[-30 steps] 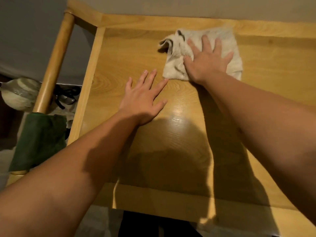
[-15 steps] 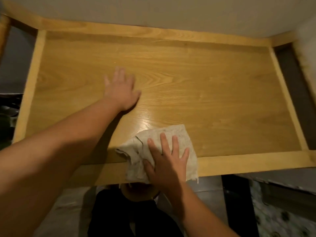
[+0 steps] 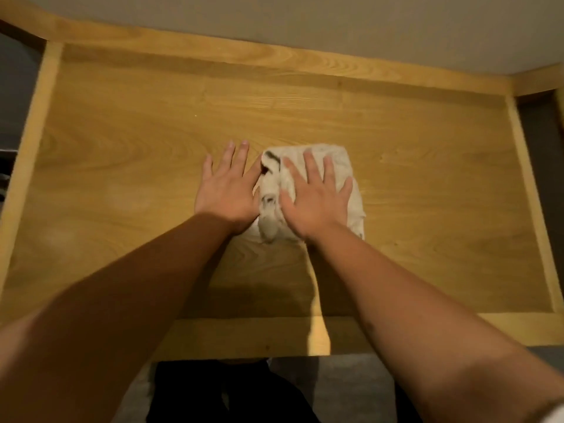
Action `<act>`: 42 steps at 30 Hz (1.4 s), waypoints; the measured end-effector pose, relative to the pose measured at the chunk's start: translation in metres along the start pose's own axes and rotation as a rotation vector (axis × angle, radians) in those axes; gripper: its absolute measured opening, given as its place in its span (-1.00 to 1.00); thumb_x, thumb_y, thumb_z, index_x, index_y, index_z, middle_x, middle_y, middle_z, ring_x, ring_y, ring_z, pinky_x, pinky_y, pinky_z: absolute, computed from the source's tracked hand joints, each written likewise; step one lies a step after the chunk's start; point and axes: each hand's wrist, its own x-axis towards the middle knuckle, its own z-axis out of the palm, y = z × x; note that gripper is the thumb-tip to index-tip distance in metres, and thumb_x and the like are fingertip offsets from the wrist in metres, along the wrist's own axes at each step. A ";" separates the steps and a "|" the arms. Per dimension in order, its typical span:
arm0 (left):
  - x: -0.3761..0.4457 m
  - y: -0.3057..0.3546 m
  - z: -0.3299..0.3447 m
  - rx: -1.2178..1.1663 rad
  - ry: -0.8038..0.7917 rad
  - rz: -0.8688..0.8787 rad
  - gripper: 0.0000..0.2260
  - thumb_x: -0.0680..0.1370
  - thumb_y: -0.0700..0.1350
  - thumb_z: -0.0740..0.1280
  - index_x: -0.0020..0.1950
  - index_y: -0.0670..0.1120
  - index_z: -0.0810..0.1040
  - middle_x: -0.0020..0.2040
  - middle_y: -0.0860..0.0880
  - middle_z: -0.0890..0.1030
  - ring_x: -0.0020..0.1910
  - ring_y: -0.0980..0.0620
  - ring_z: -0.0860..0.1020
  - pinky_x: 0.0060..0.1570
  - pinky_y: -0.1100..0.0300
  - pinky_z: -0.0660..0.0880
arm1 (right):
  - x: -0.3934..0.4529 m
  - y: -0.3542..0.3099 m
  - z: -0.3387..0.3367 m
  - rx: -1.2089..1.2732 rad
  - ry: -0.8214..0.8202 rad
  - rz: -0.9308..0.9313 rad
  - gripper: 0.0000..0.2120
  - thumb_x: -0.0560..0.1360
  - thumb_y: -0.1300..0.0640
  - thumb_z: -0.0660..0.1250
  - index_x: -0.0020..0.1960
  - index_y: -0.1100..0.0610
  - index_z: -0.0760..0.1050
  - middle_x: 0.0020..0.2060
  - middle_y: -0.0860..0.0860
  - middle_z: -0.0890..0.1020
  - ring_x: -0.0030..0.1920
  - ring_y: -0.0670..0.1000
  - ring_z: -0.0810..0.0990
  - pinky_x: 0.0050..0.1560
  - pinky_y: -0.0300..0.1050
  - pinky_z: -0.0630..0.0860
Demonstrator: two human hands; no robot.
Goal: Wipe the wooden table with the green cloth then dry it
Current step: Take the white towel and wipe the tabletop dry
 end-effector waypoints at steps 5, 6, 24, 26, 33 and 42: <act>0.001 0.002 0.003 -0.021 0.056 0.002 -0.43 0.59 0.26 -0.02 0.59 0.13 0.12 0.65 -0.08 0.04 0.61 -0.12 0.00 0.47 -0.28 -0.07 | 0.109 0.000 -0.029 0.019 0.058 0.064 -0.34 0.48 -0.44 -0.22 0.56 -0.31 -0.10 0.62 -0.11 -0.09 0.59 0.17 -0.17 0.40 0.50 -0.17; -0.001 0.002 0.004 -0.023 0.081 0.009 -0.42 0.59 0.26 0.01 0.59 0.13 0.12 0.64 -0.09 0.07 0.60 -0.13 0.04 0.47 -0.30 -0.03 | 0.128 -0.001 -0.033 0.013 0.067 0.065 -0.33 0.47 -0.45 -0.22 0.56 -0.31 -0.10 0.62 -0.10 -0.09 0.59 0.18 -0.16 0.40 0.50 -0.17; 0.004 0.000 0.002 0.026 0.015 -0.010 -0.42 0.59 0.26 0.00 0.60 0.16 0.06 0.65 -0.06 0.01 0.61 -0.11 -0.01 0.48 -0.28 -0.04 | 0.150 0.003 -0.044 -0.070 0.059 -0.084 -0.40 0.56 -0.31 -0.21 0.58 -0.25 -0.14 0.62 -0.05 -0.05 0.59 0.20 -0.11 0.41 0.49 -0.04; 0.002 0.000 0.002 0.021 0.013 -0.014 -0.43 0.59 0.26 -0.01 0.58 0.14 0.12 0.65 -0.05 0.01 0.61 -0.09 -0.04 0.49 -0.26 -0.08 | 0.113 0.008 -0.035 -0.065 0.040 -0.055 -0.41 0.57 -0.32 -0.21 0.58 -0.25 -0.16 0.62 -0.05 -0.07 0.59 0.19 -0.12 0.42 0.48 -0.04; 0.002 0.000 -0.004 0.026 -0.028 0.002 -0.39 0.54 0.27 0.02 0.59 0.14 0.16 0.65 -0.07 -0.01 0.61 -0.09 -0.08 0.49 -0.29 -0.07 | -0.042 0.023 0.004 0.002 0.032 0.050 -0.41 0.57 -0.30 -0.19 0.57 -0.27 -0.15 0.62 -0.08 -0.07 0.59 0.15 -0.14 0.43 0.45 -0.11; 0.004 0.020 -0.025 0.126 -0.102 -0.046 -0.42 0.60 0.23 -0.07 0.56 0.01 0.16 0.60 -0.20 0.11 0.57 -0.23 0.05 0.41 -0.38 0.10 | -0.209 0.037 0.036 0.041 0.030 0.101 -0.39 0.52 -0.28 0.11 0.54 -0.19 0.15 0.57 0.03 0.21 0.55 0.26 0.11 0.32 0.52 0.14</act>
